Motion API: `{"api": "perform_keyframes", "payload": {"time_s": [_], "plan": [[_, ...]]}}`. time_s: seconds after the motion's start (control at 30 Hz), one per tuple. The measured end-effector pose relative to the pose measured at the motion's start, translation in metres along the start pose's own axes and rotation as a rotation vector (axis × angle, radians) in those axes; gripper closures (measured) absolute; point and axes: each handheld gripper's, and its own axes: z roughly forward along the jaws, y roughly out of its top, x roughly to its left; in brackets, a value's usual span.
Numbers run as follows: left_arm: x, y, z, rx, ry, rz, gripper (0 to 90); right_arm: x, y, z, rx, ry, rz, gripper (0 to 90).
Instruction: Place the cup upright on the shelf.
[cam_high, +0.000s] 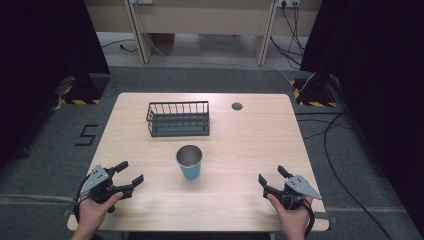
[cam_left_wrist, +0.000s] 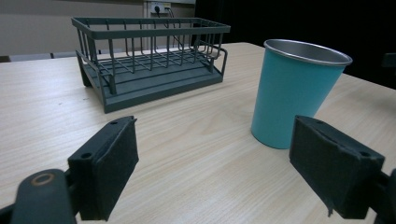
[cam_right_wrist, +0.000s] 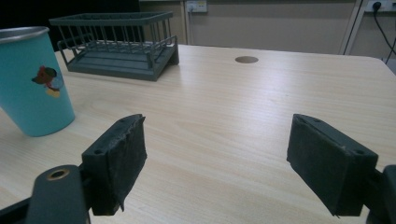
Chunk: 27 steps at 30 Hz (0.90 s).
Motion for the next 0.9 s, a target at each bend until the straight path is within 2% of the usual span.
{"api": "perform_keyframes", "payload": {"time_s": [0.27,0.33,0.47,0.53,0.57,0.77,0.9], "plan": [[-0.01,0.004,0.005,-0.021,-0.045,0.011,14.5,0.002,0.0,-0.001,0.018,-0.018,-0.019,20.1],[-0.014,0.006,0.009,-0.032,-0.073,-0.021,14.5,0.002,-0.001,-0.001,0.024,-0.019,-0.011,19.8],[-0.019,0.012,0.018,-0.021,-0.092,-0.007,14.5,0.001,-0.001,0.001,0.033,-0.018,-0.006,19.7],[-0.021,0.013,0.022,-0.015,-0.11,-0.03,14.4,0.001,0.0,0.001,0.033,-0.018,-0.005,19.5],[-0.023,0.014,0.023,-0.012,-0.118,-0.026,14.4,0.001,0.0,0.001,0.035,-0.023,-0.019,19.5],[-0.033,0.018,0.034,0.002,-0.149,0.017,14.5,0.002,0.002,0.0,0.029,-0.018,-0.02,19.5],[-0.038,0.021,0.046,0.009,-0.177,0.016,14.5,0.002,0.002,0.0,0.028,-0.021,-0.02,19.5]]}}
